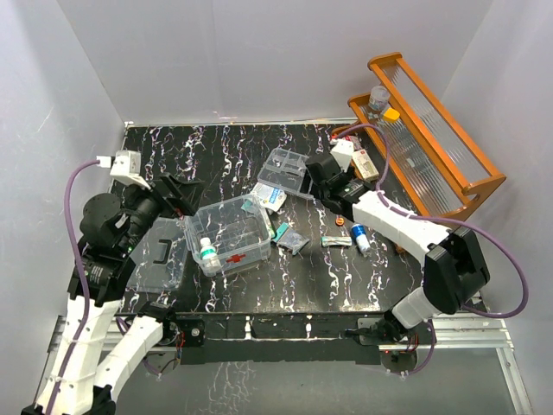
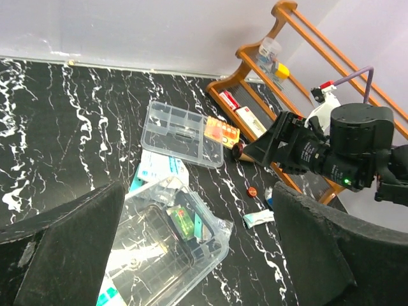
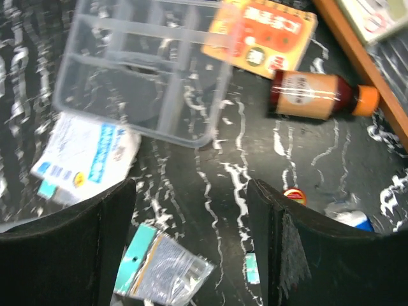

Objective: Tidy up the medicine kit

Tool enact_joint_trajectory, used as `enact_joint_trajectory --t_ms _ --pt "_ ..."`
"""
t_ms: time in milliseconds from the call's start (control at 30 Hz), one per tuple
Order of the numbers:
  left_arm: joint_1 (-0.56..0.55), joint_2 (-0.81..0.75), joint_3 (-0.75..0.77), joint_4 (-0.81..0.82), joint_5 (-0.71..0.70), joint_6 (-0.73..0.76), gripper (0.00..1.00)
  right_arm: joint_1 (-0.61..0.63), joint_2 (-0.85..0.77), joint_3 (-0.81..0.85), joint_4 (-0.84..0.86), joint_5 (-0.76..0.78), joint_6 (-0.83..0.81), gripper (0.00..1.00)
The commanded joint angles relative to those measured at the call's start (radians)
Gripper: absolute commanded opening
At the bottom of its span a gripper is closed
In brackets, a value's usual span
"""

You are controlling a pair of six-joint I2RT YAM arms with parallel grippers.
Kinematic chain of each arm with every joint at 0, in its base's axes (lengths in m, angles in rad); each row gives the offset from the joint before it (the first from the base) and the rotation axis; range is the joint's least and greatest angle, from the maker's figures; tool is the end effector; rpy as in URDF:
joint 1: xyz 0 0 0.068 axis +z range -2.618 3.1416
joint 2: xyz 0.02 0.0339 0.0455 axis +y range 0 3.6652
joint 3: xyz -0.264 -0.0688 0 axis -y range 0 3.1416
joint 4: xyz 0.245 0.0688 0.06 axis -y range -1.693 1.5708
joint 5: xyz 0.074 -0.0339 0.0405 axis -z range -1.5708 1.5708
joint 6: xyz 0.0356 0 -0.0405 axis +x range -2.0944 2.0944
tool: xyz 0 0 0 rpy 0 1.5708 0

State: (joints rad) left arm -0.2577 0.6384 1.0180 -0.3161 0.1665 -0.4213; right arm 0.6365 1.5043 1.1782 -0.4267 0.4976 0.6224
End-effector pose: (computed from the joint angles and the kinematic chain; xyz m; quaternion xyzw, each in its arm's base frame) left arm 0.1167 -0.0369 0.4243 0.0047 0.6846 -0.2956 0.6662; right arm 0.2760 0.1828 0.2833 0.0917 0.8899 0.0443 0.4446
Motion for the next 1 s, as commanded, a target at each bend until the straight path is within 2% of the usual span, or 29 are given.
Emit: enact_joint_trajectory --t_ms 0,167,300,500,733,967 --pt "-0.004 0.030 -0.002 0.046 0.064 -0.007 0.99 -0.055 0.006 -0.039 0.129 0.163 0.167 0.68" --pt "-0.003 0.027 -0.044 0.059 0.063 -0.031 0.99 -0.128 0.119 0.007 0.085 0.286 0.300 0.63" --pt "-0.003 0.016 -0.094 0.065 0.058 -0.060 0.99 -0.159 0.162 0.006 0.097 0.354 0.319 0.61" --pt "-0.003 -0.013 -0.098 0.046 0.019 -0.016 0.99 -0.169 0.220 0.032 0.096 0.444 0.318 0.60" --pt "-0.003 -0.019 -0.103 0.035 -0.007 0.012 0.99 -0.171 0.332 0.123 -0.001 0.480 0.360 0.65" --pt "-0.003 -0.040 -0.109 0.003 -0.021 0.027 0.99 -0.170 0.430 0.185 -0.021 0.489 0.333 0.68"
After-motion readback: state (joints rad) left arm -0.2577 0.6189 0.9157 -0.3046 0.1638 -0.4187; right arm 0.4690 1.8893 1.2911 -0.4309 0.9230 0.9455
